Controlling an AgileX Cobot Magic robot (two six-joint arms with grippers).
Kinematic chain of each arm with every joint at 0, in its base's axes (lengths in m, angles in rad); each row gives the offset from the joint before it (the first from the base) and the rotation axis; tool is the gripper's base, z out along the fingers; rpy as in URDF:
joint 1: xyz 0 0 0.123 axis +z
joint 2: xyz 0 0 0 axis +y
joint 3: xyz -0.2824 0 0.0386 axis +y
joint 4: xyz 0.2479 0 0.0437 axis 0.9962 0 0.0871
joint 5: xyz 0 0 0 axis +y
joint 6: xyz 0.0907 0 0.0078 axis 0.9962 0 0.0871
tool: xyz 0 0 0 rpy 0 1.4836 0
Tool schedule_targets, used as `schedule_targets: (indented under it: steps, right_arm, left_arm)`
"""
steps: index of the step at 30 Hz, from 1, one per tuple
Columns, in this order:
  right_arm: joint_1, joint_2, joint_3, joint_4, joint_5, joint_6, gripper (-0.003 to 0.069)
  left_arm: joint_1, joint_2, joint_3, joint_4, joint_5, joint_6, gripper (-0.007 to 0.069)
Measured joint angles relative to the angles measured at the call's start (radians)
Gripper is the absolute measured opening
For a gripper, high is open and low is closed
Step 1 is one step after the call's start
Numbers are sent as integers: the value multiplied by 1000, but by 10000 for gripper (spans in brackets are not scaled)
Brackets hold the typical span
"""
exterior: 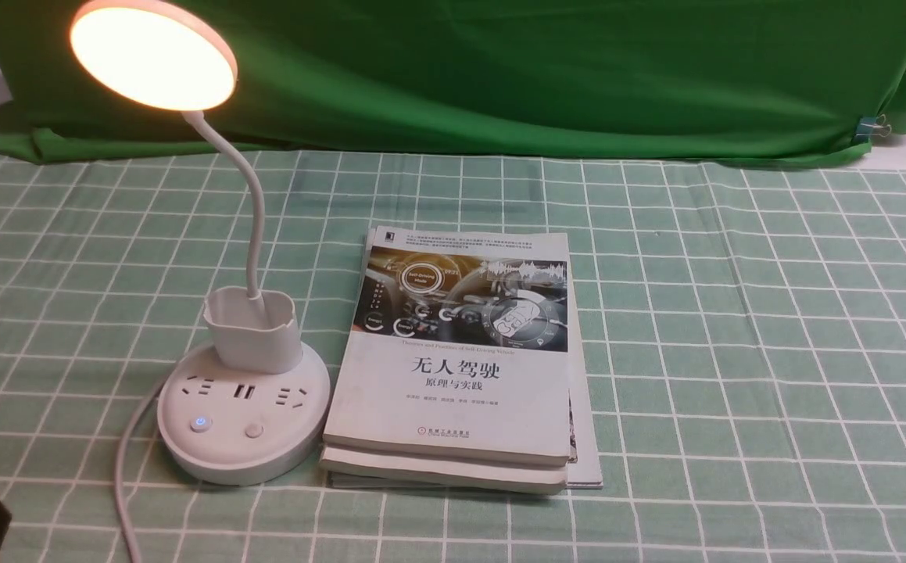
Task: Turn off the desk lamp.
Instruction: Use the left arm to press the button switch on the lamp holder
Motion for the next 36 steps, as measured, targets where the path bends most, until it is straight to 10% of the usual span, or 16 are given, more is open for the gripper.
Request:
schedule_targets:
  steps: [5,14,28,36]
  right_arm:
    - [0,0,0,0,0,0,242]
    - [0,0,0,0,0,0,242]
    - [0,0,0,0,0,0,242]
    - [0,0,0,0,0,0,242]
  left_arm:
    - [0,0,0,-359,-162,-18,1]
    - [0,0,0,-436,-299,-25,1]
    - [1,659,-604,-89,605,54,1]
    - [-45,1064,-784,-42,704,151,1]
